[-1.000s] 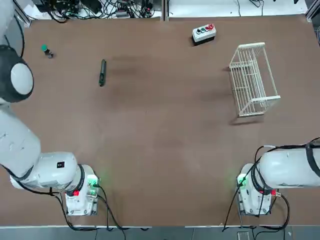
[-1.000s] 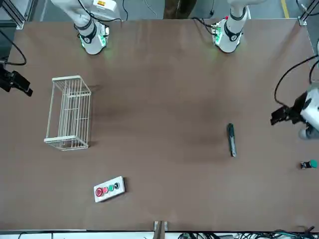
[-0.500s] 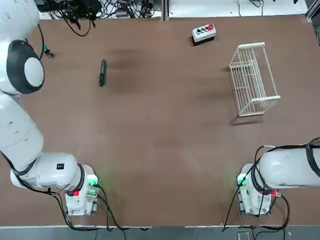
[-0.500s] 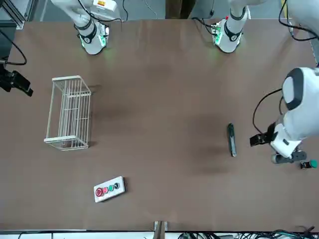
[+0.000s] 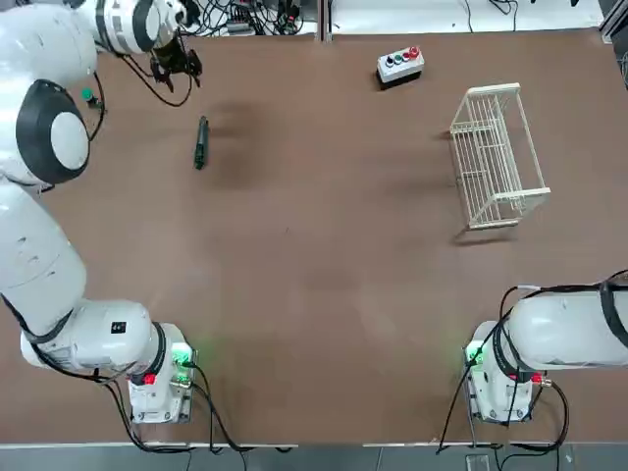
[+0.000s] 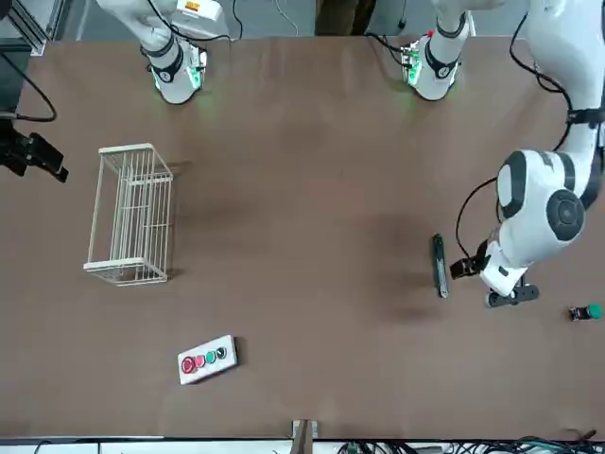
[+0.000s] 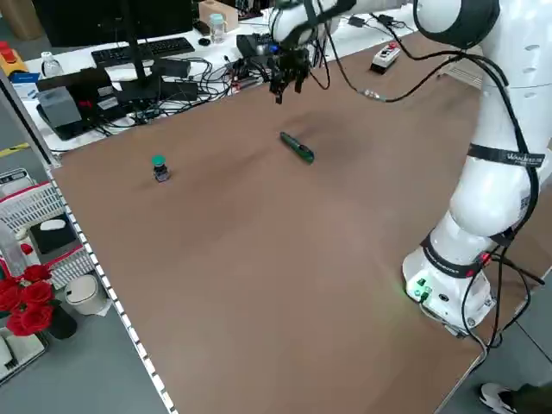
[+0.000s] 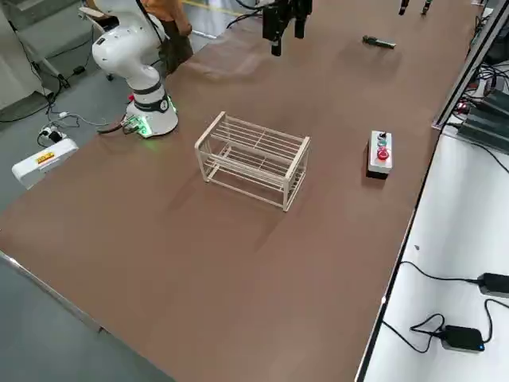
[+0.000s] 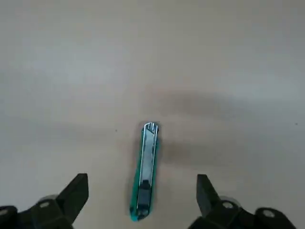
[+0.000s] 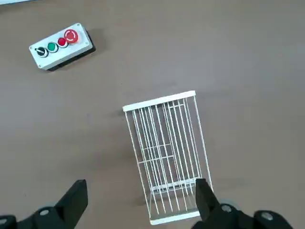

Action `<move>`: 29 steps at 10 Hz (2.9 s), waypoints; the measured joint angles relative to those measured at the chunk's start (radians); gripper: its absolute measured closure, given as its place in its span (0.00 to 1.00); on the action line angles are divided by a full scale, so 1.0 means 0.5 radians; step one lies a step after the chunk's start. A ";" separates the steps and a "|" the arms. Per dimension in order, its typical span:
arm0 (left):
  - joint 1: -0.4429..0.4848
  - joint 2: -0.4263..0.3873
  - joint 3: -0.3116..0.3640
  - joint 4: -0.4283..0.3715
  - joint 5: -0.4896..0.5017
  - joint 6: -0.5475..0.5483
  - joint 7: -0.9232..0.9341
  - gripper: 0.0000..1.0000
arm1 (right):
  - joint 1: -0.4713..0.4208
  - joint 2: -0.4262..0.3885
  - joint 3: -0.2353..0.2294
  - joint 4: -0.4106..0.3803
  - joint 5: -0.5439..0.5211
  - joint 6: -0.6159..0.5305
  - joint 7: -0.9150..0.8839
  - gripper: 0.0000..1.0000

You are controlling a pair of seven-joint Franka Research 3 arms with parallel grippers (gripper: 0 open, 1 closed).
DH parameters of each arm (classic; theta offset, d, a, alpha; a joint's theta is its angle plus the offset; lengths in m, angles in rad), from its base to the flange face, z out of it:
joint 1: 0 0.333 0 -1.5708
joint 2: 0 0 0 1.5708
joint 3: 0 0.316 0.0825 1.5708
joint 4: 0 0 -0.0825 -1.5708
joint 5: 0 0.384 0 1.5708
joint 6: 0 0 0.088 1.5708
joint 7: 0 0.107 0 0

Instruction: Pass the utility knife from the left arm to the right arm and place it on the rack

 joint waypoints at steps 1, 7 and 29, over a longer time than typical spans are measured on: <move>-0.001 0.042 0.000 -0.044 0.000 0.093 0.000 0.00 | 0.000 0.000 0.008 0.000 0.000 0.000 0.000 0.00; -0.006 0.244 0.000 -0.306 0.027 0.624 -0.001 0.10 | 0.032 0.001 0.016 -0.002 0.000 0.000 -0.002 0.00; -0.006 -0.237 -0.242 0.213 -0.119 -0.355 -1.217 0.66 | 0.182 0.009 0.022 -0.002 0.001 -0.044 -0.058 0.00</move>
